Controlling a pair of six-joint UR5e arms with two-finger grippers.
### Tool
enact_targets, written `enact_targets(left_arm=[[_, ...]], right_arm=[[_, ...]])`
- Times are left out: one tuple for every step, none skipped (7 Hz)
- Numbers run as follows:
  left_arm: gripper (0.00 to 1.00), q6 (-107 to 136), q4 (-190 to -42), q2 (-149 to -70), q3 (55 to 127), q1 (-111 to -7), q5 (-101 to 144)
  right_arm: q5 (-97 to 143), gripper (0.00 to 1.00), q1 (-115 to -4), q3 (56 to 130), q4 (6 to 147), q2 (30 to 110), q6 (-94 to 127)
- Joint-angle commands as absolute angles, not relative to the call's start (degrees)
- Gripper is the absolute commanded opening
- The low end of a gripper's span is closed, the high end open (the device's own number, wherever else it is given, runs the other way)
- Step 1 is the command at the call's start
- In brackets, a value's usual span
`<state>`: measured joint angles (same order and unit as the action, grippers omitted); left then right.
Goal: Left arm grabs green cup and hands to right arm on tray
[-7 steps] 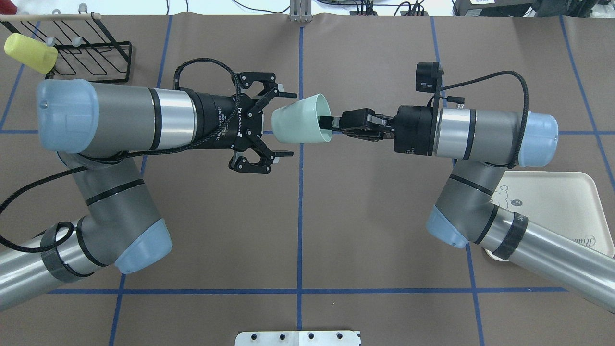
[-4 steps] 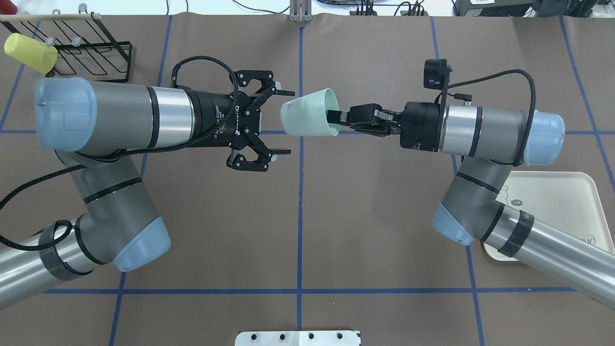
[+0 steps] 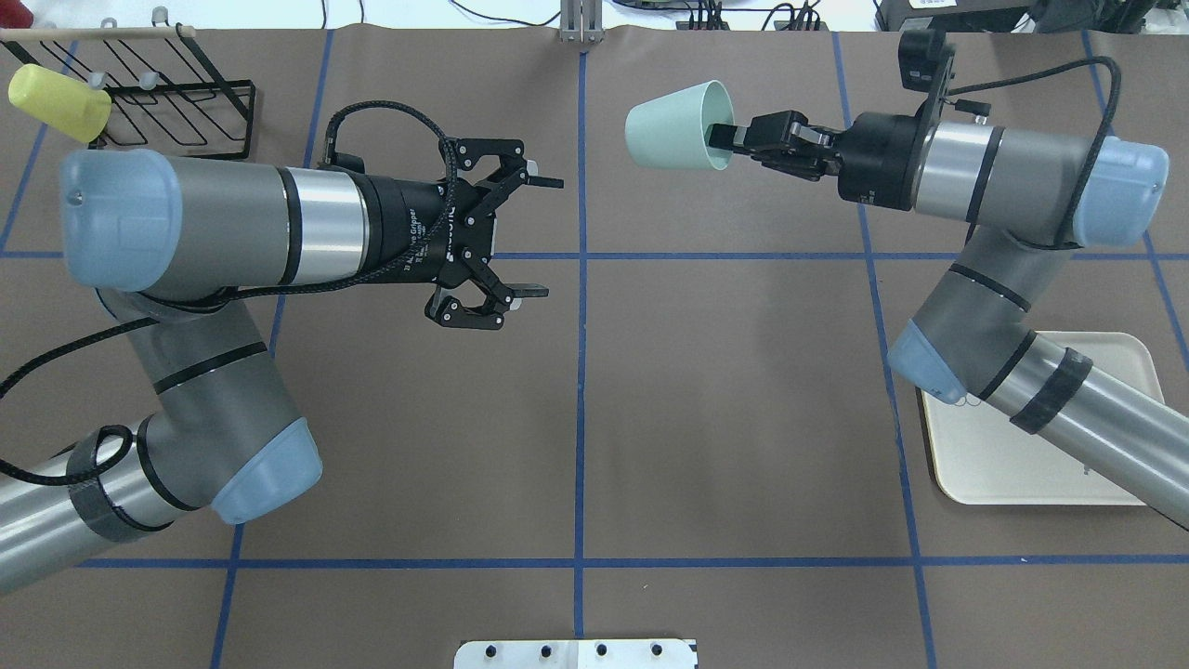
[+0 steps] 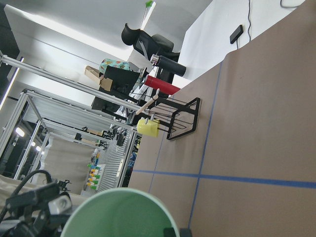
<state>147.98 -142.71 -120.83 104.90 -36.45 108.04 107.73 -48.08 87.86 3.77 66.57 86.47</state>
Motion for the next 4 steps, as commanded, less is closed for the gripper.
enact_targets(left_arm=[[1.0, 136.3, -142.6, -120.8, 105.4, -37.3, 107.9], [1.0, 126.9, -142.6, -120.8, 105.6, -37.4, 107.8], [1.0, 120.4, -142.6, -120.7, 105.6, -38.7, 107.8], [1.0, 115.1, -140.9, -120.5, 105.6, -40.7, 107.8]], right_arm=[[109.2, 0.0, -51.8, 91.6, 14.9, 70.8, 73.1], [111.9, 0.0, -53.8, 93.9, 21.1, 73.0, 67.8], [114.6, 0.0, -55.8, 96.1, 26.4, 75.4, 63.3], [115.7, 0.0, -57.1, 97.5, 30.0, 77.9, 57.6]])
